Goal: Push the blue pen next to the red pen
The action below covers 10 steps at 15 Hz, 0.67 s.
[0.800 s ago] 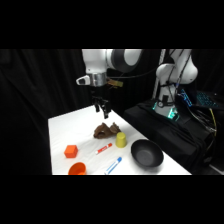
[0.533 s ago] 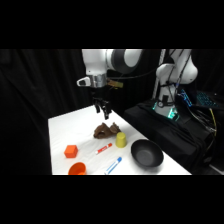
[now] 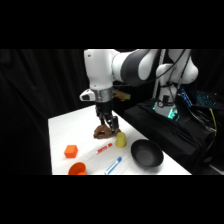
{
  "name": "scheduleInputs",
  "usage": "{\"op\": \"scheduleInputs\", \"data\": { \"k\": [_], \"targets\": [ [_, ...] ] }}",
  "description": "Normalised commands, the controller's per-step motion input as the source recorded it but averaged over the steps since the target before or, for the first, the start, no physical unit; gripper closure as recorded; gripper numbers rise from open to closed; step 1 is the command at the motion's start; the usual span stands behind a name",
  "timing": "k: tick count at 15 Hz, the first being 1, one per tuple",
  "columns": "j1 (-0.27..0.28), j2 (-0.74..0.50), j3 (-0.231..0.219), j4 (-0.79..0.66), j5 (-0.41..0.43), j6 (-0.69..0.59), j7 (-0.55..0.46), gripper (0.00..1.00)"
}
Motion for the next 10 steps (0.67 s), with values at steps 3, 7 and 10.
{"op": "scheduleInputs", "data": {
  "k": [3,7,10],
  "targets": [
    [0.085,0.34,0.048,0.33,-0.088,0.12,0.23,0.0],
    [0.089,0.33,0.052,0.29,-0.076,0.18,0.17,0.0],
    [0.107,0.31,0.057,0.29,-0.078,0.15,0.17,0.0]
  ]
}}
